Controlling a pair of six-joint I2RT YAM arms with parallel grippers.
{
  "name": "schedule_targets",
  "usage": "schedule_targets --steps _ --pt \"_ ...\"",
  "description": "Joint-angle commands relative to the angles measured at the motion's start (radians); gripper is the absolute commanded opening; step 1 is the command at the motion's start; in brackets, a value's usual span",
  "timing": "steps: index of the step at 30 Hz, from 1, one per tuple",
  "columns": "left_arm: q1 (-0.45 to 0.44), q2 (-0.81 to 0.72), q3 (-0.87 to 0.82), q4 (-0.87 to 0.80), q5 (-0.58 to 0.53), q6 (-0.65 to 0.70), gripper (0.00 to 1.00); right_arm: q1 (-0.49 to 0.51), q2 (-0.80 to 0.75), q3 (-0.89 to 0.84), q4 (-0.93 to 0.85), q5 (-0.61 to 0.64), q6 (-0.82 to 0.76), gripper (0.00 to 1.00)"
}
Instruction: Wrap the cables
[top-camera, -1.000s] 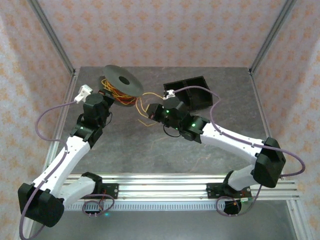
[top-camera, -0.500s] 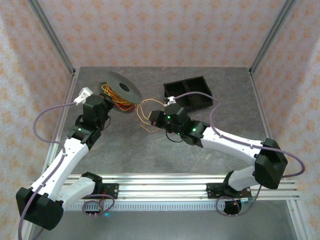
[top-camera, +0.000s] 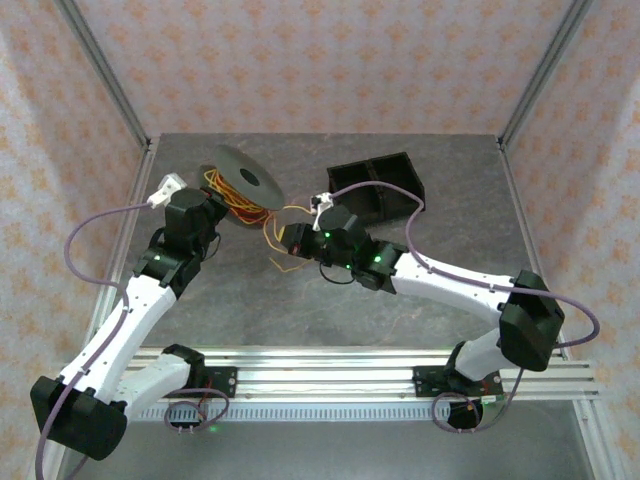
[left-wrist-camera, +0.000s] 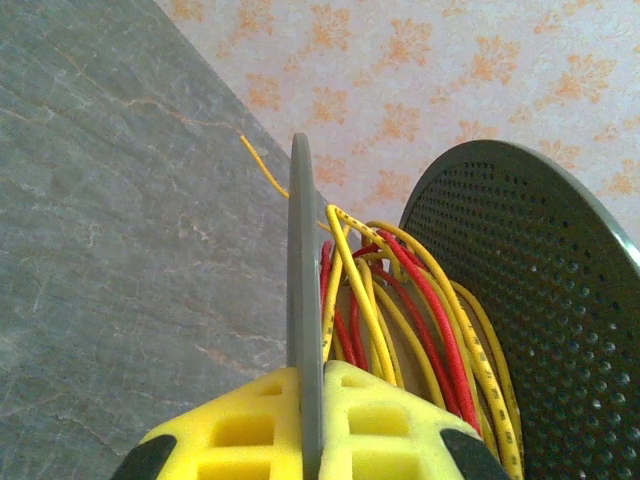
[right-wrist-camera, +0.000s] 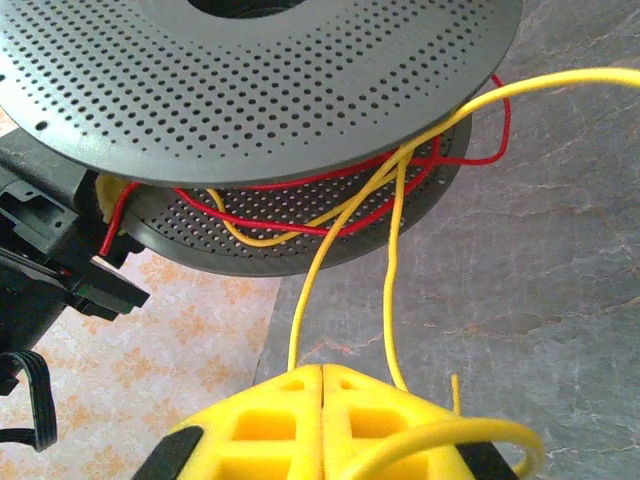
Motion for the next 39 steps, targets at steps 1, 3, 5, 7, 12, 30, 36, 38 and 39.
schedule_targets --steps 1,3,5,7,12,30,36,38,39 --pt "-0.009 -0.029 0.073 0.058 0.046 0.009 0.00 0.005 -0.045 0.002 0.012 0.017 -0.048 0.00" --pt "-0.008 -0.034 0.085 0.044 0.058 0.018 0.00 0.005 -0.035 0.008 0.011 -0.006 -0.054 0.02" --pt "-0.008 -0.045 0.094 0.030 0.069 0.025 0.00 0.006 -0.020 0.024 0.007 -0.035 -0.066 0.17" --pt "-0.009 -0.060 0.103 0.017 0.080 0.045 0.00 0.004 -0.018 0.047 -0.024 -0.047 -0.083 0.27" --pt "-0.009 -0.075 0.131 -0.024 0.103 0.094 0.00 0.004 -0.125 0.055 -0.154 0.003 -0.154 0.56" --pt "-0.009 -0.053 0.212 -0.077 0.235 0.137 0.00 -0.266 -0.560 -0.191 -0.289 -0.087 -0.138 0.88" --pt "-0.008 -0.062 0.293 -0.147 0.301 0.178 0.00 -0.450 -0.537 -0.279 -0.287 -0.264 -0.179 0.81" --pt "-0.010 -0.062 0.330 -0.175 0.343 0.201 0.00 -0.498 -0.520 -0.287 -0.284 -0.312 -0.203 0.78" --pt "-0.008 -0.059 0.355 -0.199 0.367 0.215 0.00 -0.520 -0.511 -0.288 -0.286 -0.331 -0.215 0.77"
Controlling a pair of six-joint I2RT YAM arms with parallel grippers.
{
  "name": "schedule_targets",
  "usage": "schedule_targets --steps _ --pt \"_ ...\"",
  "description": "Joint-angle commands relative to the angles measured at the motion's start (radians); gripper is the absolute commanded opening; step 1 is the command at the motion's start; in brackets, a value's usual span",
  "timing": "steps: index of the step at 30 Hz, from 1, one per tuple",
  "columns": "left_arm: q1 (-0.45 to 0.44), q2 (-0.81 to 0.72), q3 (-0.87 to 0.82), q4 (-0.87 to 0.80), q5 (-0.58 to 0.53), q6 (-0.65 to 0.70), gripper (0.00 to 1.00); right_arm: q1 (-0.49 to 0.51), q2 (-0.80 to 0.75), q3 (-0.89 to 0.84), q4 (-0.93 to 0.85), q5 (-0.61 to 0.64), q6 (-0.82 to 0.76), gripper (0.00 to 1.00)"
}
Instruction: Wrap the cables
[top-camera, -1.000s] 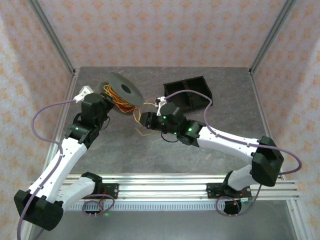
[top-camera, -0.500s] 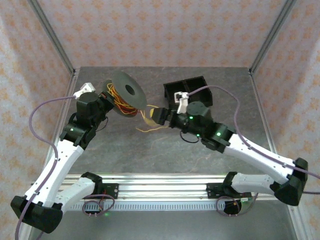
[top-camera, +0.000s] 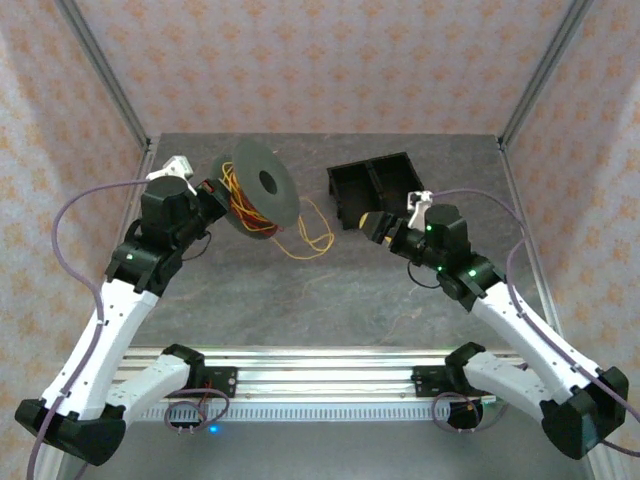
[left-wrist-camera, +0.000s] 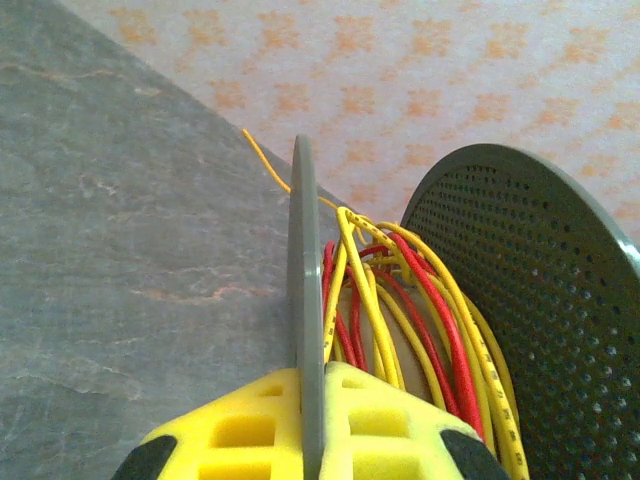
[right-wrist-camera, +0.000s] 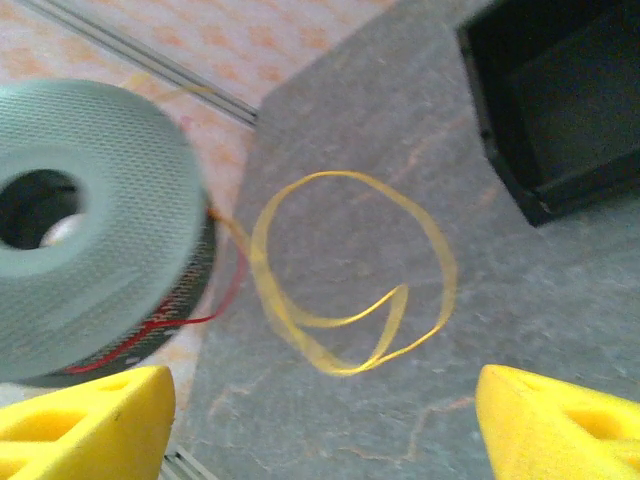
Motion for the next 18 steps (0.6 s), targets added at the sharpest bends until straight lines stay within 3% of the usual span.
schedule_targets --steps 1,6,18 --pt "-0.007 -0.024 0.125 0.044 0.106 0.044 0.00 -0.060 0.014 -0.002 -0.002 -0.131 -0.056 0.77" --pt "-0.008 -0.013 0.241 -0.048 0.244 0.096 0.00 -0.113 0.054 0.043 -0.051 -0.177 -0.122 0.75" --pt "-0.008 0.007 0.443 -0.245 0.403 0.247 0.00 -0.212 0.101 0.248 -0.179 -0.329 -0.199 0.73"
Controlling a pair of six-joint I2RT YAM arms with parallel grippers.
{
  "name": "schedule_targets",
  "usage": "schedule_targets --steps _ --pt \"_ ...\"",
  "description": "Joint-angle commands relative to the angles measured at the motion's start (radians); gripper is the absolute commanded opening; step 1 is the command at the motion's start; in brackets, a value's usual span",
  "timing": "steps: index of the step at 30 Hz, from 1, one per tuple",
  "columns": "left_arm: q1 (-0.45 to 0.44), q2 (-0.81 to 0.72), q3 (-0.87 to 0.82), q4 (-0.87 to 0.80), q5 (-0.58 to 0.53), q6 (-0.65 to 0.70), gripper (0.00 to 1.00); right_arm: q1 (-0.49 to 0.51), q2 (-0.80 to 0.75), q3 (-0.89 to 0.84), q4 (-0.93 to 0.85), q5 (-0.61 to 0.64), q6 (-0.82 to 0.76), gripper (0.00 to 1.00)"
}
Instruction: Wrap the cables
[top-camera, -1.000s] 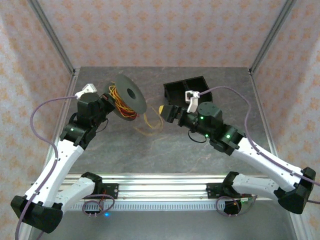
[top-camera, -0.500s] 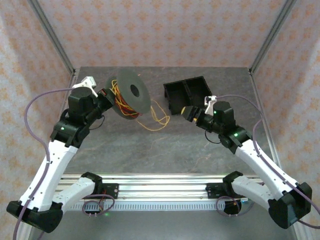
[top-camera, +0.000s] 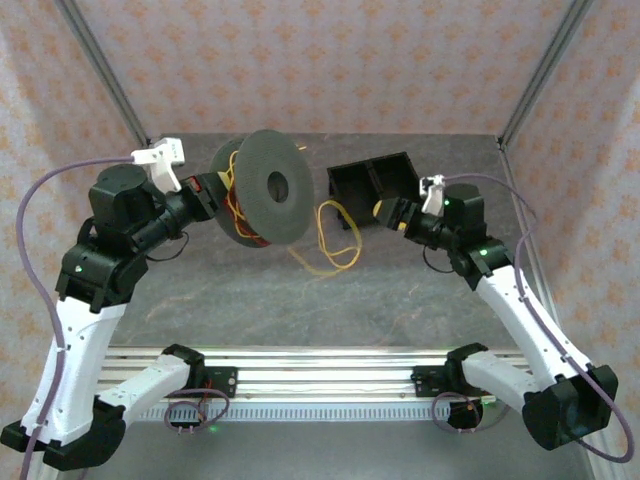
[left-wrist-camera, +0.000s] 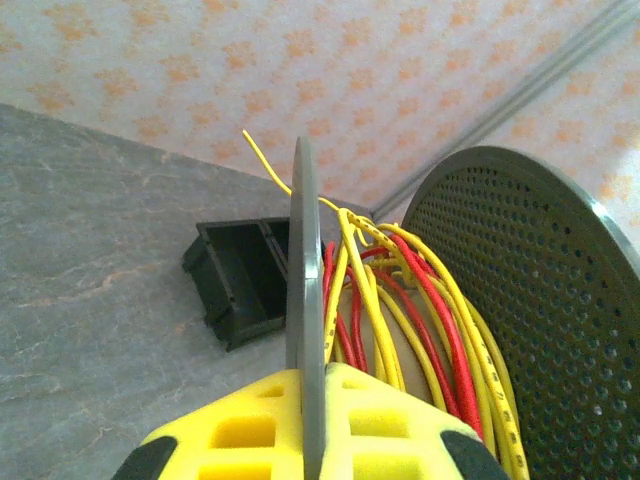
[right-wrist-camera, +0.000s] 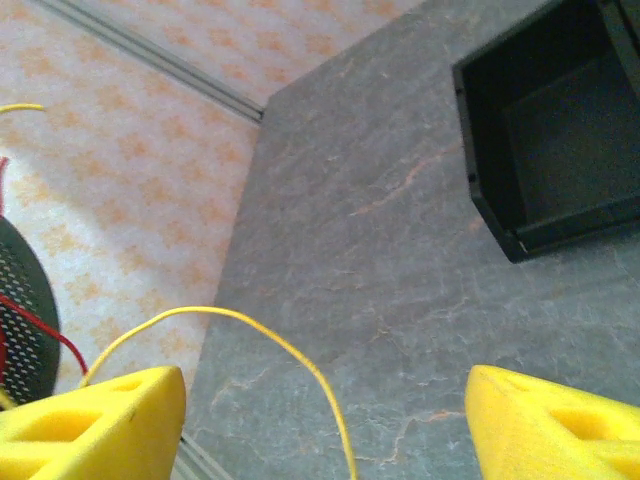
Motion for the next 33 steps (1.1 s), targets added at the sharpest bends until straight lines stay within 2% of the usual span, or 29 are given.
schedule_targets --steps 1,5,12,14,18,22,28,33 --pt "-0.007 0.002 0.070 0.044 0.117 0.050 0.00 -0.003 0.025 0.085 -0.063 -0.100 -0.064 0.72" --pt "-0.007 0.009 0.075 0.050 0.200 0.061 0.00 -0.003 0.071 0.153 -0.070 -0.211 -0.098 0.68" --pt "-0.009 0.035 0.081 0.053 0.267 0.055 0.00 -0.002 0.115 0.260 -0.251 -0.050 -0.314 0.60" --pt "-0.008 0.039 0.076 0.069 0.294 0.039 0.00 0.001 0.104 0.239 -0.223 -0.012 -0.344 0.60" --pt "-0.010 0.044 0.078 0.064 0.333 0.028 0.00 0.036 0.061 0.164 -0.142 -0.027 -0.475 0.60" --pt "-0.008 0.044 0.082 0.046 0.347 0.031 0.00 0.080 0.006 0.099 -0.085 -0.015 -0.583 0.65" --pt "-0.009 0.044 0.068 0.060 0.373 0.013 0.00 0.088 0.029 0.099 -0.136 0.050 -0.677 0.66" --pt "-0.008 0.040 0.064 0.071 0.383 0.013 0.00 0.094 0.049 0.085 -0.143 0.012 -0.708 0.65"
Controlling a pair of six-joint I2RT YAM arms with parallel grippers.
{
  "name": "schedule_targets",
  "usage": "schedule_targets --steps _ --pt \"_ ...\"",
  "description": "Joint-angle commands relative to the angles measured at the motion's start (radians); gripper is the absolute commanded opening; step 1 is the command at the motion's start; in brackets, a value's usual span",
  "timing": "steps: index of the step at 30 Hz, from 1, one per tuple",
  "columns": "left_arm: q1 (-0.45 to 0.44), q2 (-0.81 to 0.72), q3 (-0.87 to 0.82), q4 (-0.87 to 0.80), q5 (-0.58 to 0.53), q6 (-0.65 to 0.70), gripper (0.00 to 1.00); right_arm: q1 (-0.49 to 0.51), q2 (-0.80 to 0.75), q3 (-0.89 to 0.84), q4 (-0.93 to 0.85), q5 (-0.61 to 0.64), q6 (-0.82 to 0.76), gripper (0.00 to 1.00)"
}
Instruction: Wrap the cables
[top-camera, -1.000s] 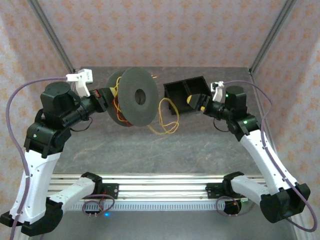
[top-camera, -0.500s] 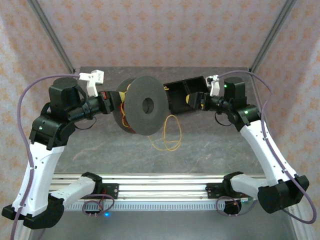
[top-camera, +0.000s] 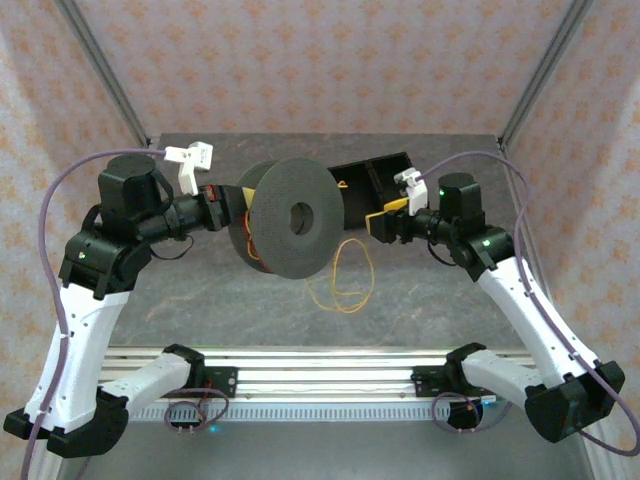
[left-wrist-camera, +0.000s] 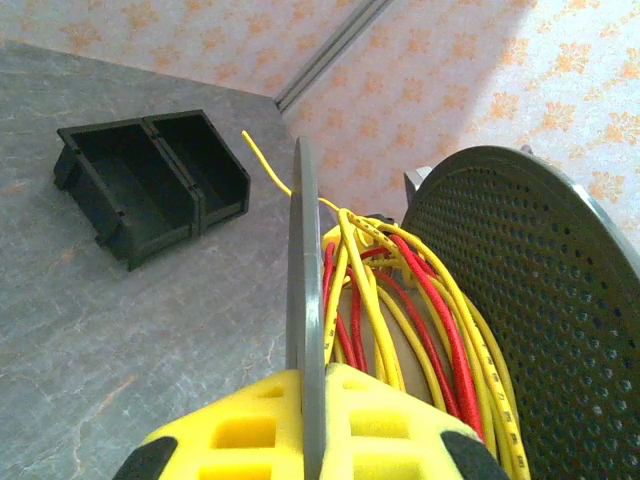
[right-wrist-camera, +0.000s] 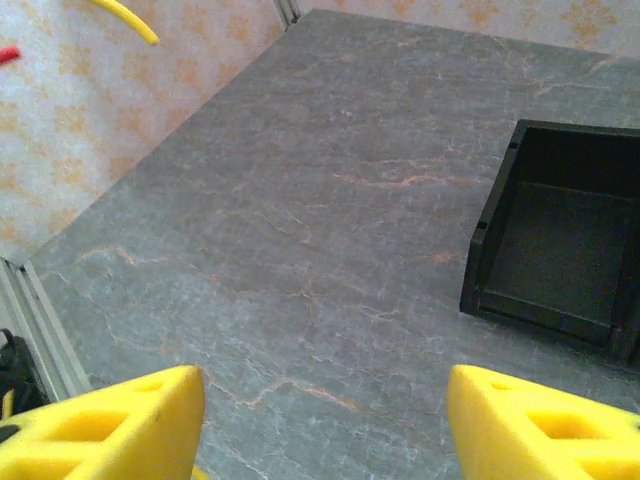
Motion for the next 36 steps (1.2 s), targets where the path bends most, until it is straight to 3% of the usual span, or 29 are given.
schedule_targets --steps 1,22,36 --pt "-0.009 -0.019 0.039 0.121 0.064 -0.034 0.00 0.009 -0.006 -0.016 0.008 -0.005 -0.059 0.65" --pt "-0.008 -0.030 0.024 0.127 0.070 -0.070 0.00 0.011 -0.139 -0.084 -0.027 -0.050 -0.068 0.66" --pt "-0.007 -0.035 0.021 0.148 0.088 -0.091 0.00 0.010 -0.076 -0.078 -0.030 -0.154 -0.089 0.66"
